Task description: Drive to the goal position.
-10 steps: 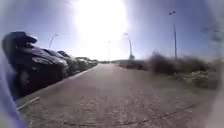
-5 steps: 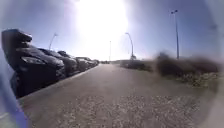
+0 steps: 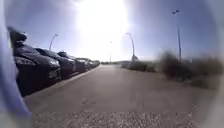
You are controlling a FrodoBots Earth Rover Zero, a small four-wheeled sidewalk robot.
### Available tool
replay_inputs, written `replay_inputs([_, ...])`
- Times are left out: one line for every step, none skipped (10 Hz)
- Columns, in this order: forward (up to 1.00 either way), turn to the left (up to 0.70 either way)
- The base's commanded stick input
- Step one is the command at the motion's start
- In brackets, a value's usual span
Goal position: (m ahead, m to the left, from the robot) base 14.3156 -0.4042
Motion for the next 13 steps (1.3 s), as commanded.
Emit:
replay_inputs([1.00, 0.00])
replay_inputs([1.00, 0.00])
replay_inputs([1.00, 0.00])
replay_inputs([1.00, 0.00])
replay_inputs([1.00, 0.00])
replay_inputs([1.00, 0.00])
replay_inputs([1.00, 0.00])
replay_inputs([1.00, 0.00])
replay_inputs([1.00, 0.00])
replay_inputs([1.00, 0.00])
replay_inputs([1.00, 0.00])
replay_inputs([1.00, 0.00])
replay_inputs([1.00, 0.00])
